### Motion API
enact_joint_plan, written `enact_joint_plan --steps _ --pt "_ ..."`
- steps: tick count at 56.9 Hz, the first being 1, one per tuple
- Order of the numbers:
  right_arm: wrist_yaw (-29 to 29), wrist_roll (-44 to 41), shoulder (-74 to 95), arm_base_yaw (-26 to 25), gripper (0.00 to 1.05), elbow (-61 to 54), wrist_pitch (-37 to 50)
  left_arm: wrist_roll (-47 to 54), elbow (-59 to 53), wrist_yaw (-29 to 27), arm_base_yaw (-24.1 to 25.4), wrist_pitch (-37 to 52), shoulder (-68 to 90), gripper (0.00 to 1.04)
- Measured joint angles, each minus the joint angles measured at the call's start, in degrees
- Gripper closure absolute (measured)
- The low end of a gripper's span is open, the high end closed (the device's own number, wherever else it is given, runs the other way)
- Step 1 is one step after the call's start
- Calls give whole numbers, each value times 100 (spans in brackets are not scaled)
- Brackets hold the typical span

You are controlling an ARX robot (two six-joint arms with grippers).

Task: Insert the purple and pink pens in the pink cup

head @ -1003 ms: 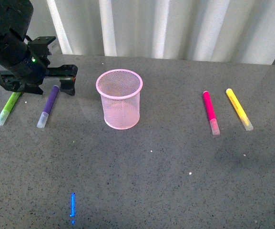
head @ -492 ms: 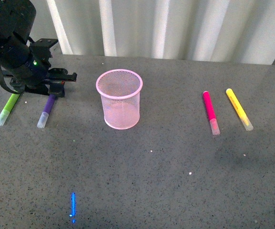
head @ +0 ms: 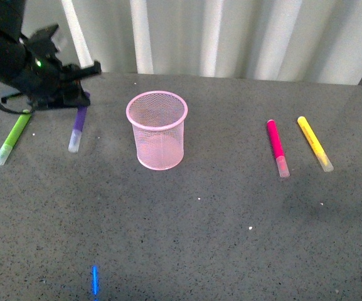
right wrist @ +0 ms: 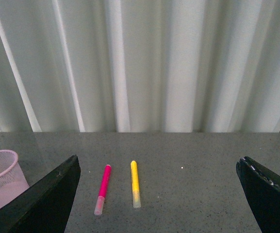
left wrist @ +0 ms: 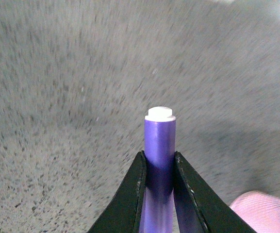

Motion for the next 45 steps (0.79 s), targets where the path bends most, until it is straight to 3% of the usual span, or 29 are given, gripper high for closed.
enact_joint_plan --steps 10,23,34,45 --pt "2 0 0 0 7 0 0 -616 -492 59 17 1169 -922 92" --pt "0 0 0 0 7 0 0 -1252 -1801 68 -378 3910 -1628 92" --pt "0 0 0 0 7 0 0 -1176 -2887 -765 -1169 5987 -1532 92" --pt "2 0 0 0 7 0 0 -573 -3075 -1744 -1759 6876 -1165 92"
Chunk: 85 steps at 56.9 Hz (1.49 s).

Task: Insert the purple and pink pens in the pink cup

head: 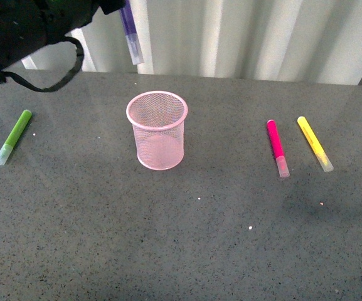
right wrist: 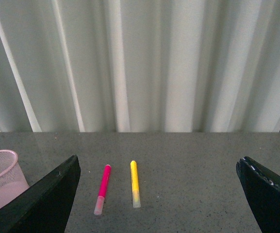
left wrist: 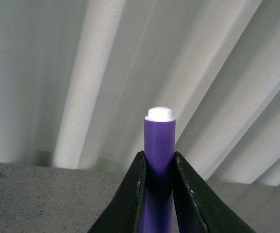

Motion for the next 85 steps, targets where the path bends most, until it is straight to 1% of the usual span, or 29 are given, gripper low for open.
enact_joint_plan --steps 5,10,15,22,48,54,57,62,66,68,70,71,72,76,77,79,81,85 --pt "0 0 0 0 7 0 0 295 20 -431 -203 122 337 92" --pt "-2 0 0 0 7 0 0 343 70 -538 -247 66 590 92" --pt "-2 0 0 0 7 0 0 310 66 -330 -249 52 658 92" --pt "-2 0 0 0 7 0 0 225 11 -216 -249 83 695 92" --pt "-2 0 0 0 7 0 0 -407 -35 -160 -186 -256 835 92" --pt "-2 0 0 0 7 0 0 -756 -11 -57 -155 -546 824 73" --pt "0 0 0 0 7 0 0 -850 -9 0 -138 -605 813 65" --pt "-2 0 0 0 7 0 0 -1032 -9 33 -90 -732 675 48" --pt "-2 0 0 0 7 0 0 -1058 -9 103 -9 -953 345 30" --pt "0 0 0 0 7 0 0 -994 -9 131 28 -1263 101 21" --pt "0 0 0 0 7 0 0 -767 24 151 61 -1786 -186 12" --pt "0 0 0 0 7 0 0 -656 61 173 70 -2057 -299 9" --pt "-2 0 0 0 7 0 0 -470 129 219 83 -2533 -470 5" --pt "-2 0 0 0 7 0 0 131 350 330 142 -3858 -833 7" --pt "-2 0 0 0 7 0 0 295 404 332 164 -4264 -933 7" --pt "-2 0 0 0 7 0 0 498 433 337 190 -4793 -1069 7" --pt "0 0 0 0 7 0 0 678 435 337 210 -5213 -1167 7" --pt "0 0 0 0 7 0 0 925 433 334 240 -5606 -1233 7"
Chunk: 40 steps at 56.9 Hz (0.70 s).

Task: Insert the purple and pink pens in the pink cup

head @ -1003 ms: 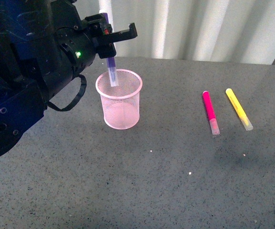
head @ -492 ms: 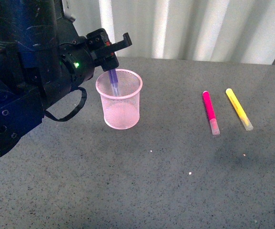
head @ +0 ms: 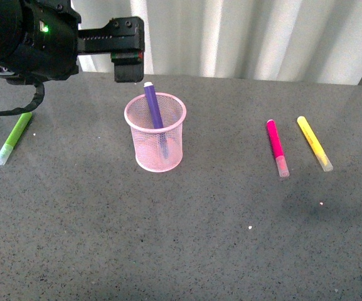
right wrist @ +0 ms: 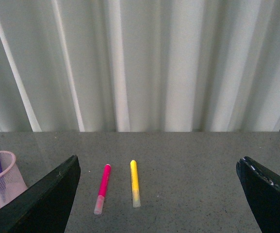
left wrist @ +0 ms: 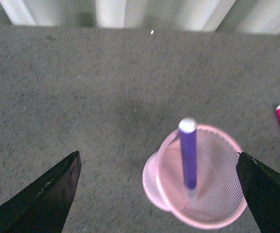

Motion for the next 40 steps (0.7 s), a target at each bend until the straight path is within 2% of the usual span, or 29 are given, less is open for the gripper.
enact_joint_plan --steps 10,12,16,19,23,28,40 --pt "-2 0 0 0 7 0 0 273 -22 -87 22 -4 4 7" --pt "0 0 0 0 7 0 0 400 -216 -457 13 640 63 12" --pt "-4 0 0 0 7 0 0 608 -962 -1213 31 2723 83 24" --pt "7 0 0 0 7 0 0 686 -1517 -1246 111 3862 -2 33" --pt "4 0 0 0 7 0 0 734 -2059 -1207 260 4760 -247 44" --pt "-2 0 0 0 7 0 0 765 -2577 -1106 452 5215 -758 58" --pt "2 0 0 0 7 0 0 789 -3552 -780 756 5265 -1644 92"
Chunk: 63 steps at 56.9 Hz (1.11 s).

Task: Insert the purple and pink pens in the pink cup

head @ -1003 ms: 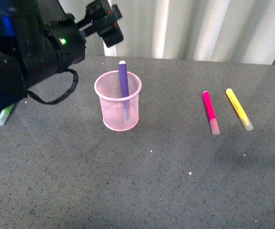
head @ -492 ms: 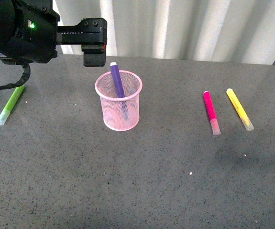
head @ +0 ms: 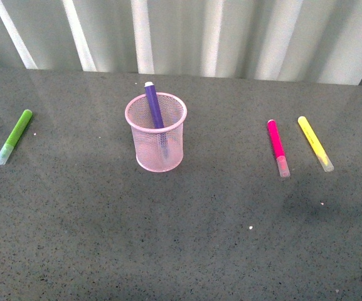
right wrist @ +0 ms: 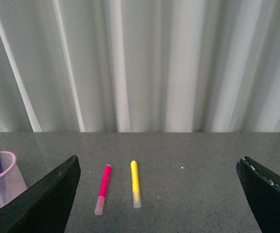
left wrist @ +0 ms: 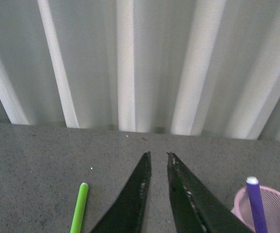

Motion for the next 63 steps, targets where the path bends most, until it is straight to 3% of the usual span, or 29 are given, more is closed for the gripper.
enact_joint_plan --steps 3,28,36,63 --pt "-2 0 0 0 7 0 0 15 -201 81 50 -39 -221 101" --pt "-2 0 0 0 7 0 0 39 -1311 483 496 -883 -2186 101" --pt "-2 0 0 0 7 0 0 42 -1528 870 894 -1349 -2852 101" --pt "-2 0 0 0 7 0 0 42 -1786 909 929 -3165 -5058 101"
